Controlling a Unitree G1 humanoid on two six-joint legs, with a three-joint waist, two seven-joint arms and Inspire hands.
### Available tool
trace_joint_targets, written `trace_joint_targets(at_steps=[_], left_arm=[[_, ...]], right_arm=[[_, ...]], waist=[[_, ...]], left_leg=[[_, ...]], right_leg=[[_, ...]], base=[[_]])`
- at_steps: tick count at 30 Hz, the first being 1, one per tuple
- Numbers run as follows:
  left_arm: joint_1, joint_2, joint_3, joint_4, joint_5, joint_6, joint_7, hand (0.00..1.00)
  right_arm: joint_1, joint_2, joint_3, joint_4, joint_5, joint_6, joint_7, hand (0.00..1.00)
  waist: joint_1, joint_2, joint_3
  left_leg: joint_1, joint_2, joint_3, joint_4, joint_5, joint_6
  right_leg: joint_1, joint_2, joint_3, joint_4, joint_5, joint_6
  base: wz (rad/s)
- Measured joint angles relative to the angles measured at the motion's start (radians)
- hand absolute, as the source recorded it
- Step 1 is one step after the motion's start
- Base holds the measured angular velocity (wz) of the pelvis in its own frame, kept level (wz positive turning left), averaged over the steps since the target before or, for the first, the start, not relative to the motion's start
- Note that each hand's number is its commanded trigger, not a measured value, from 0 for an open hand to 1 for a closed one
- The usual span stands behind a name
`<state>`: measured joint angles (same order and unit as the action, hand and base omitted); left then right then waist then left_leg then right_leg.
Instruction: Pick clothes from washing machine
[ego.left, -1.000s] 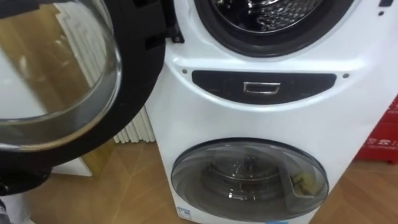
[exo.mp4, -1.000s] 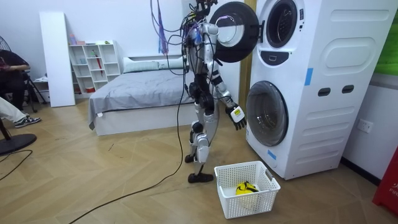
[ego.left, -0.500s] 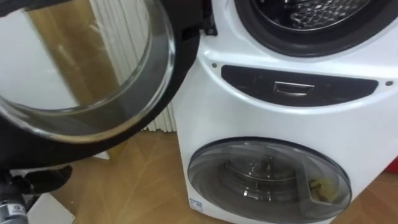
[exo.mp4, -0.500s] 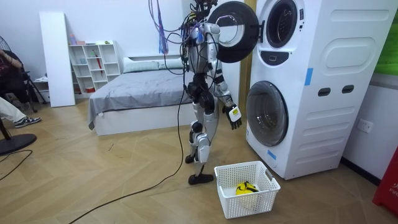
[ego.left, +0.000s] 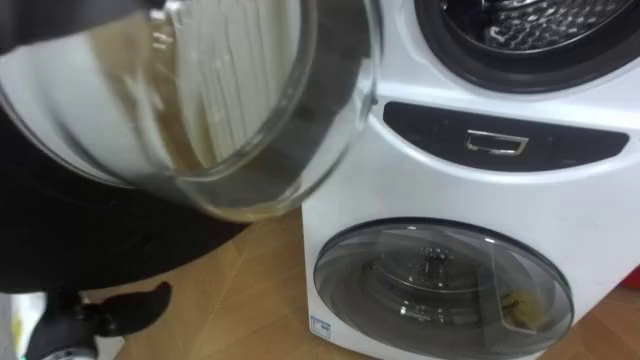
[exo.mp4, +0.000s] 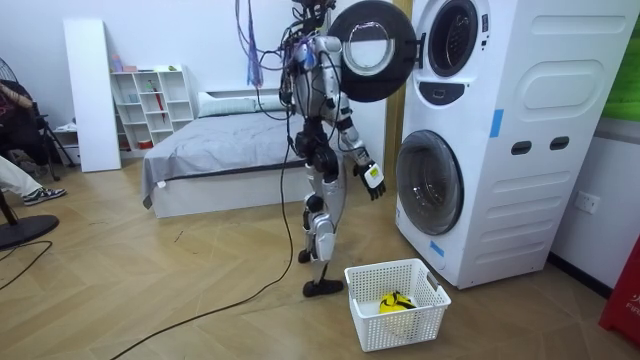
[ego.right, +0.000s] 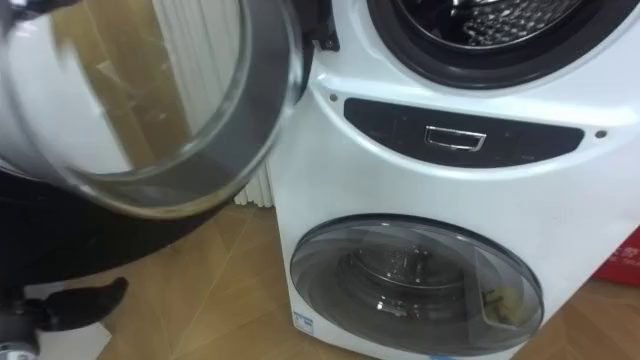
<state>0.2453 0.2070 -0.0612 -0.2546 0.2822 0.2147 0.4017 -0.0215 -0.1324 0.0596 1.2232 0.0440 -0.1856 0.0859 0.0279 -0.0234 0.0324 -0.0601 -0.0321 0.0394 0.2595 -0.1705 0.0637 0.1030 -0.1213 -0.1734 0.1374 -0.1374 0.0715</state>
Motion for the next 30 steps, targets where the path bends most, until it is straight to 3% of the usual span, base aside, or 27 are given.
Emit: trace_joint_targets(at_steps=[3,5,7,9,11,14,17,24,30], left_arm=[[0.000,0.045,-0.106,-0.019,0.095,-0.047,-0.046,0.00],[-0.001,0.089,-0.198,-0.091,0.212,-0.137,-0.083,0.00],[-0.019,0.098,-0.257,-0.108,0.278,-0.201,-0.111,0.00],[-0.032,0.079,-0.288,-0.106,0.267,-0.216,-0.126,0.00],[-0.047,0.066,-0.308,-0.106,0.269,-0.268,-0.135,0.00],[-0.122,0.055,-0.386,-0.105,0.272,-0.418,-0.180,0.00],[-0.140,0.051,-0.420,-0.100,0.280,-0.483,-0.216,0.00],[-0.139,0.059,-0.431,-0.067,0.304,-0.491,-0.282,0.00],[-0.140,0.053,-0.433,-0.013,0.368,-0.507,-0.286,0.00]], right_arm=[[-0.001,0.000,0.004,0.000,0.009,-0.005,-0.019,0.00],[-0.001,0.000,0.031,0.000,0.026,-0.015,-0.035,0.00],[0.002,-0.001,0.054,0.000,0.033,-0.017,-0.045,0.00],[0.003,0.002,0.090,0.000,0.040,-0.018,-0.050,0.00],[0.002,0.006,0.106,0.000,0.039,-0.018,-0.050,0.00],[0.000,0.002,0.114,-0.001,0.039,-0.024,-0.043,0.00],[0.002,0.003,0.115,-0.013,0.038,-0.024,-0.032,0.00],[0.003,0.003,0.114,-0.026,0.028,-0.023,-0.028,0.00],[0.003,0.003,0.113,-0.028,0.010,-0.023,-0.027,0.00]], waist=[[-0.027,-0.004,-0.0012],[-0.052,-0.001,-0.0067],[-0.075,0.013,-0.0083],[-0.099,0.023,-0.0110],[-0.109,0.024,-0.0121],[-0.120,0.029,-0.0189],[-0.136,0.032,-0.0242],[-0.146,0.024,-0.0196],[-0.160,0.022,-0.0194]], left_leg=[[-0.001,0.001,0.016,0.002,-0.001,0.001],[0.003,0.004,0.041,-0.005,0.000,0.001],[0.012,0.007,0.064,-0.010,0.000,0.001],[0.026,0.012,0.084,-0.023,0.002,-0.001],[0.040,0.019,0.103,-0.030,0.004,-0.005],[0.073,0.021,0.126,-0.059,0.006,-0.010],[0.101,0.021,0.129,-0.076,0.004,-0.013],[0.139,0.032,0.139,-0.094,0.000,-0.020],[0.143,0.034,0.147,-0.097,-0.001,-0.021]], right_leg=[[-0.003,-0.001,-0.002,0.000,0.006,0.003],[-0.015,-0.002,-0.001,0.000,0.009,0.008],[-0.020,-0.003,0.003,0.000,0.009,0.009],[-0.021,-0.003,0.011,0.001,0.009,0.009],[-0.023,0.003,0.024,0.003,0.009,0.009],[-0.018,0.006,0.035,0.004,0.009,0.009],[-0.011,0.010,0.040,0.010,0.009,0.009],[-0.001,0.019,0.051,0.013,0.009,0.009],[-0.002,0.021,0.052,0.012,0.009,0.009]], base=[[-0.24],[-0.38],[-0.42],[-0.37],[-0.29],[-0.27],[-0.34],[-0.14],[-0.04]])
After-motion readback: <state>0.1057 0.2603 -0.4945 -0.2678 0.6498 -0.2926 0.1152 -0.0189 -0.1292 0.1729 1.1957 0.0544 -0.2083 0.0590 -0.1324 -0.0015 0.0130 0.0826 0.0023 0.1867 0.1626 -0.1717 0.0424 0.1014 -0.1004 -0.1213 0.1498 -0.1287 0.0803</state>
